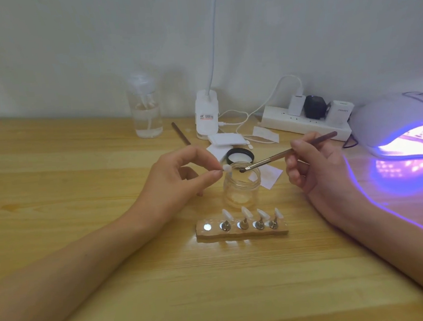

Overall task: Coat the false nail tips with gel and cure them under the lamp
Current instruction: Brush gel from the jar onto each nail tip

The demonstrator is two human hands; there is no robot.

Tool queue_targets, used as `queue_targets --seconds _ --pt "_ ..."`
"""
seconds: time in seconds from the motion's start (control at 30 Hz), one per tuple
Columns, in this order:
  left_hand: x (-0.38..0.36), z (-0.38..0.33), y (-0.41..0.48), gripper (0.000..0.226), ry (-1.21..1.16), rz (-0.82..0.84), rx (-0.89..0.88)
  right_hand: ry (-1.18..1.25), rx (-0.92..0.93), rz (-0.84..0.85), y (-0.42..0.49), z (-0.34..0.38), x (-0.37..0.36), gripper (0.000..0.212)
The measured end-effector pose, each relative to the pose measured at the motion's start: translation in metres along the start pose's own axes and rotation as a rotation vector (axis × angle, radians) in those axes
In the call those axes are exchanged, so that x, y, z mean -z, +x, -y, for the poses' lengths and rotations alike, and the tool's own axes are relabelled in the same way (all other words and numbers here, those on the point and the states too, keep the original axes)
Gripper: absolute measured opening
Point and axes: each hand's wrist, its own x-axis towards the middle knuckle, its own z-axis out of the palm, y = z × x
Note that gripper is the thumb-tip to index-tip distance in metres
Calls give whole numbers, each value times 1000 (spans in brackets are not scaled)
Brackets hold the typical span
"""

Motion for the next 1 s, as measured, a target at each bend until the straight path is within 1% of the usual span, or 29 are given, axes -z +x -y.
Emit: queue_targets --seconds 0.17,0.33,0.5,0.63,0.77,0.9,1.0 --pt "-1 2 2 13 23 35 -5 -3 1 4 0 0 -4 13" --pt "-2 2 2 14 18 35 -6 -32 11 16 1 1 -6 13" --pt "-3 0 2 15 19 17 -12 -76 29 47 1 -1 -7 20" --pt "-3 0 1 13 15 20 -27 -54 46 22 1 -2 -4 18" --pt "-4 -1 1 13 35 19 -43 -66 59 66 1 -2 -5 15" --pt "-4 -1 2 15 31 20 -54 -59 49 8 2 -3 -3 13" --pt "-4 0 1 12 41 24 -60 -32 60 43 2 -2 -4 13"
